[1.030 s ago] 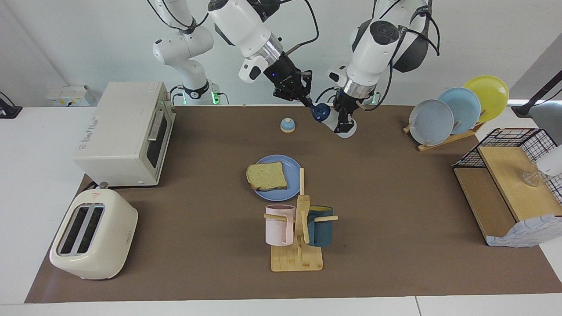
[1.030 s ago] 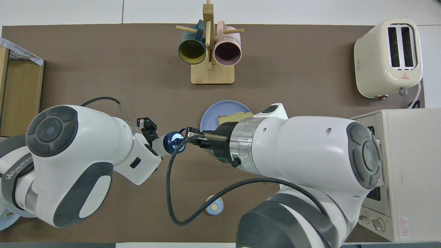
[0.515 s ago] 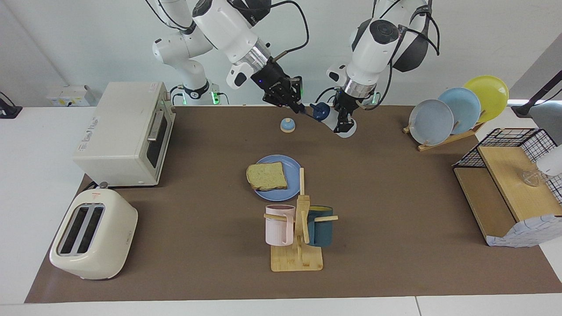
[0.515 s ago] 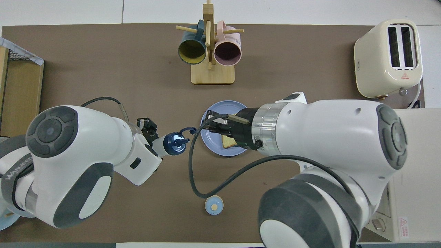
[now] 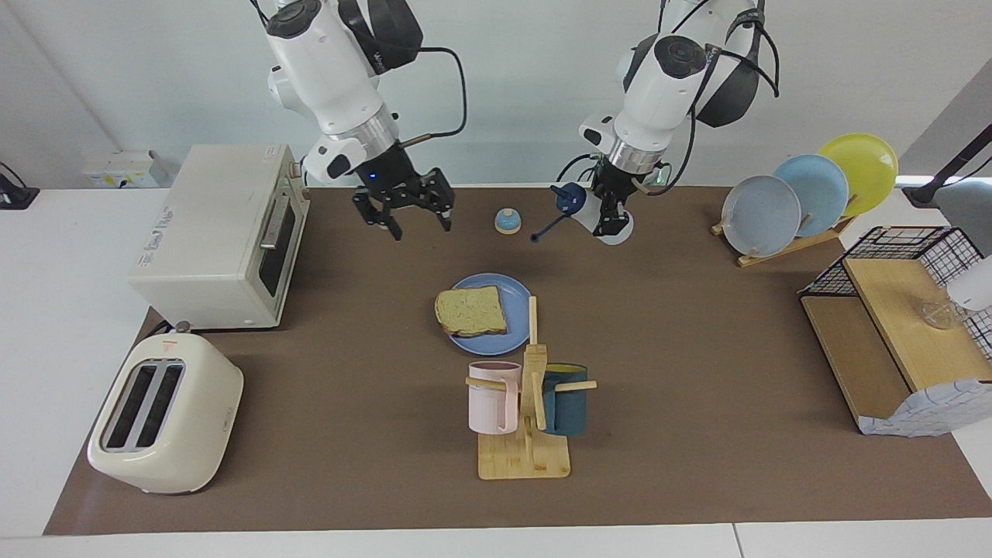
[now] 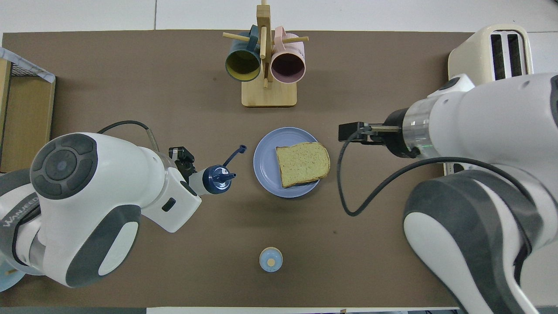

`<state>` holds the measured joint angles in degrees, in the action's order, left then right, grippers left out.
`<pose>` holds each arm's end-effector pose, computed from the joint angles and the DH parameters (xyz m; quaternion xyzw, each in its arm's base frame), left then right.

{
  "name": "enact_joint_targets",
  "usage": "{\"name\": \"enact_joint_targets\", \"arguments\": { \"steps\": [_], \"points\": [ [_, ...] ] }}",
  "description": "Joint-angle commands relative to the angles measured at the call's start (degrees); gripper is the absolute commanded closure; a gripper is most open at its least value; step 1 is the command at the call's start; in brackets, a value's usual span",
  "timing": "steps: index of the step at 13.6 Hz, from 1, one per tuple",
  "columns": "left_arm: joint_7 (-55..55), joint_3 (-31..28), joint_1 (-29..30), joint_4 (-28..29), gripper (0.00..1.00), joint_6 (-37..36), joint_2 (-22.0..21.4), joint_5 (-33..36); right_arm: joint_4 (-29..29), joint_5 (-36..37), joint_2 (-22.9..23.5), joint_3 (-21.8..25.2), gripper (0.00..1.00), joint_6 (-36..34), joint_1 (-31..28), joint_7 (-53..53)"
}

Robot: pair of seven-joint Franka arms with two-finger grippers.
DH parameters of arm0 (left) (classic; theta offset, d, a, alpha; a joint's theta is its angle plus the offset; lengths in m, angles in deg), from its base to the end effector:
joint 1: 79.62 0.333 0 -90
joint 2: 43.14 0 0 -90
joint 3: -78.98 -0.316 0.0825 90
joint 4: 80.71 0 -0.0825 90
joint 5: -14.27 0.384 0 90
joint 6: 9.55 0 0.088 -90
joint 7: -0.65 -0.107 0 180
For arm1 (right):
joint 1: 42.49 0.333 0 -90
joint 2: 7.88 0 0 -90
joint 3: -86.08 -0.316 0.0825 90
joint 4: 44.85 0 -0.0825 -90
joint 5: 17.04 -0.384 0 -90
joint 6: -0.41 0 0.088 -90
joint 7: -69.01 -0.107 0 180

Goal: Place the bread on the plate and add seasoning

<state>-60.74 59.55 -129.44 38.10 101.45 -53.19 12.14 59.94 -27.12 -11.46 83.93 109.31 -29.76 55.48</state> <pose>0.4425 -0.2538 0.5046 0.6984 -0.7141 0.0262 0.0410 0.5350 0.1558 0.5666 -0.9942 0.0111 -0.0442 0.0975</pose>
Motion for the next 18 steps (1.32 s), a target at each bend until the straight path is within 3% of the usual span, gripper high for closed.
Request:
{"name": "enact_joint_targets", "arguments": {
  "steps": [1, 3, 5, 8, 13, 15, 18],
  "points": [
    [3.11, 0.27, -0.19, 0.10, 1.00, 1.06, -0.59, 4.14, -1.25, 3.67, -2.47, -0.22, 0.00, -9.55, -7.95, 9.28],
    [4.42, 0.27, -0.37, -0.08, 1.00, 1.24, -0.32, 6.86, -0.91, 4.54, -4.22, -0.31, 0.00, -14.74, -10.44, 14.22],
    [7.49, 0.62, -1.94, -0.34, 1.00, 1.06, 1.25, 12.30, -1.42, 5.16, -5.29, -0.13, 0.00, -19.76, -11.85, 11.26],
    [12.93, 0.88, -5.19, -3.23, 1.00, -0.08, 6.95, 16.71, -9.93, 10.69, -0.55, -0.13, 0.00, -21.00, -12.55, 11.51],
    [24.02, 0.97, -13.88, -7.45, 1.00, -4.20, 14.95, 26.81, -10.48, 10.61, 0.77, 0.04, 0.00, -21.98, -12.55, 10.98],
    [24.64, 0.97, -15.74, -8.51, 1.00, -5.70, 15.93, 29.80, -10.48, 10.70, 1.30, 0.31, 0.00, -22.06, -12.47, 11.07],
    [29.82, 0.88, -19.95, -15.96, 1.00, -12.81, 26.45, 33.41, -10.13, 10.35, 0.77, 0.31, 0.00, -21.20, -12.82, 11.51]
  ]
}}
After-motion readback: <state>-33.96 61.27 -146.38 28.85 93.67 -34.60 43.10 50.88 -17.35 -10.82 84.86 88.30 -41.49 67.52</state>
